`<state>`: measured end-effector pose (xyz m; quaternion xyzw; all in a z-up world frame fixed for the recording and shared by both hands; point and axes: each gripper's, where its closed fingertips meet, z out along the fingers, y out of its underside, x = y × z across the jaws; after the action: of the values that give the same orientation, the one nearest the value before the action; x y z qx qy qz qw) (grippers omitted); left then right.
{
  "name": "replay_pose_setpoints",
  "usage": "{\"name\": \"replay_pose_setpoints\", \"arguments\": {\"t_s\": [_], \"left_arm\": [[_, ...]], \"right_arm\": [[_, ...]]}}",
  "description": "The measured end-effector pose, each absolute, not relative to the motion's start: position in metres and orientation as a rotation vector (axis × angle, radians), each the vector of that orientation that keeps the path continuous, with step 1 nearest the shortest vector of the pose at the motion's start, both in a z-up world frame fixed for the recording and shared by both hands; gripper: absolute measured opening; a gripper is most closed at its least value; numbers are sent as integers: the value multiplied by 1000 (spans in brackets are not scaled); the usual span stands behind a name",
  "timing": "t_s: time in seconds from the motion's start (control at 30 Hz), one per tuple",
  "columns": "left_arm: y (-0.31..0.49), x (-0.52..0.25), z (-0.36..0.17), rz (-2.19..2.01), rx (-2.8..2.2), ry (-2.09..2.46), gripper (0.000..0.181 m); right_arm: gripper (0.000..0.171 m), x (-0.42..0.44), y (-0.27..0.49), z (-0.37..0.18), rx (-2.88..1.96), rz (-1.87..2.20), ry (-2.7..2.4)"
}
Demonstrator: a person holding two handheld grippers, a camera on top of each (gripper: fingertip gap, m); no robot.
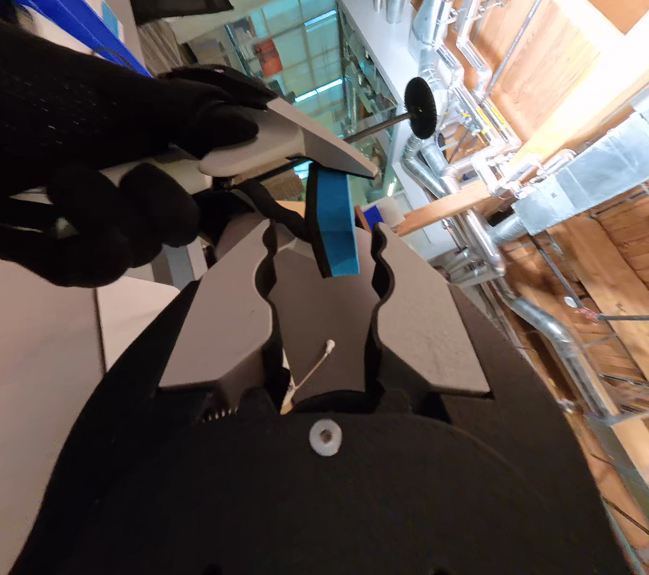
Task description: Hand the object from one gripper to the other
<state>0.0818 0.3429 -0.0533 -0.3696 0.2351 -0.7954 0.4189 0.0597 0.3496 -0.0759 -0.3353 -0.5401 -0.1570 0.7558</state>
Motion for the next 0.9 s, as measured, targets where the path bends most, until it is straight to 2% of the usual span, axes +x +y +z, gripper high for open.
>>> {"name": "replay_pose_setpoints", "arguments": {"t_s": [0.17, 0.3, 0.53, 0.9], "left_arm": [[339, 89, -57, -2048, -934, 588, 60], [341, 91, -59, -2016, -947, 586, 60], [359, 91, -78, -1575, -1115, 779, 68], [311, 111, -123, -593, -992, 1505, 55]], "right_arm": [[22, 67, 352, -71, -737, -374, -1143], [21, 70, 355, -75, -782, -376, -1183], [21, 102, 369, -100, -1063, -263, -1364], [20, 122, 320, -169, -1502, 515, -1651]]}}
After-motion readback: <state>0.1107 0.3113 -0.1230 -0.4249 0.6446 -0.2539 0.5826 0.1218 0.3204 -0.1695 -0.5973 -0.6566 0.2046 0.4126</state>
